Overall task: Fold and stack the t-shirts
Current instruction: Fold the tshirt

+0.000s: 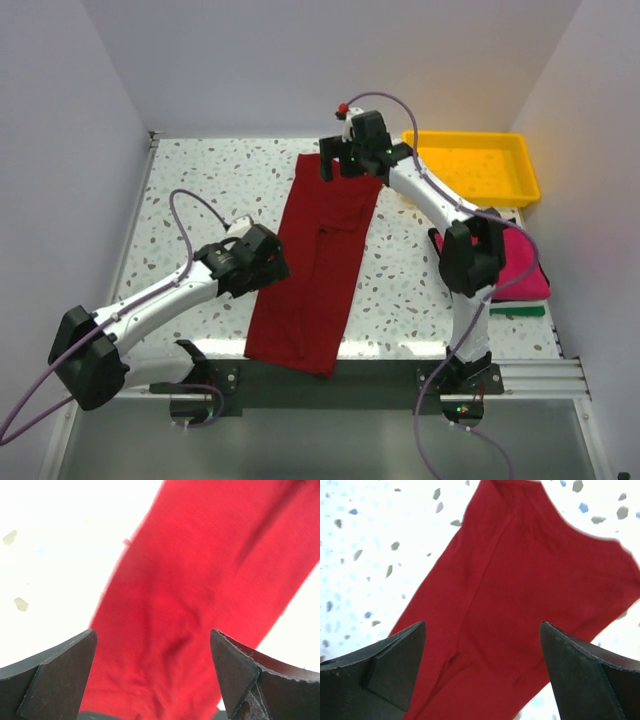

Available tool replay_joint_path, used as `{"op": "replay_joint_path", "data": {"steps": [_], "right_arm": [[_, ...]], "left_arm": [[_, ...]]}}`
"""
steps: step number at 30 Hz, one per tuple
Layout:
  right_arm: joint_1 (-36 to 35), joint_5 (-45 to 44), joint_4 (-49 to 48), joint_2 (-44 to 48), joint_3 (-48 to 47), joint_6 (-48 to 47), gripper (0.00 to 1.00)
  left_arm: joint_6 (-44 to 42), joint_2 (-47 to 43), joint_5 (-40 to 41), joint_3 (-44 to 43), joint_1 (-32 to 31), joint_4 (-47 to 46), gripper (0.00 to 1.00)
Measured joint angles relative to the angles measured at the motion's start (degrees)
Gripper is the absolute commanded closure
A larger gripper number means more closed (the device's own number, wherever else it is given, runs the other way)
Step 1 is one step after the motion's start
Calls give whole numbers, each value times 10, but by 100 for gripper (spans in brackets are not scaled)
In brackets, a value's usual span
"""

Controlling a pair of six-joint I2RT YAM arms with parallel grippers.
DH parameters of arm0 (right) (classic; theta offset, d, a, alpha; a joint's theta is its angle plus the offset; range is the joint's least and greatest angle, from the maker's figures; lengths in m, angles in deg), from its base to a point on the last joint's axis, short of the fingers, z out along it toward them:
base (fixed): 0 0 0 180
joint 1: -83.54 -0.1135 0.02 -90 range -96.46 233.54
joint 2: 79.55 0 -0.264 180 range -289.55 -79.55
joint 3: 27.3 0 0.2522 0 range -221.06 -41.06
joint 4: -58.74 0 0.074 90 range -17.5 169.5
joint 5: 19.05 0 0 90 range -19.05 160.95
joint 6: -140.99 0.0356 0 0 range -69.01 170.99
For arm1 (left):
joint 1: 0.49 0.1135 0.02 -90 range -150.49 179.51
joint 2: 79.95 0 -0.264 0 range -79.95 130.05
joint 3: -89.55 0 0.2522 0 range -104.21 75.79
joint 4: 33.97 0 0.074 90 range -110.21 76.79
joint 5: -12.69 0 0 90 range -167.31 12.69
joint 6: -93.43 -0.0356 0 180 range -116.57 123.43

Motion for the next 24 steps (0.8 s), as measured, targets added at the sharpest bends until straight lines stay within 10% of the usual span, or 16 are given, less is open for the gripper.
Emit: {"op": "replay_joint_path", "data": {"steps": [11,24], "right_arm": [[-119,-61,-9,112,290,132,1],[-79,-70,2,2,219,144,1]], "left_arm": [[-90,-2,-31,81,113,-76,0],[-137,16,-73,123,135,-121,0]]}}
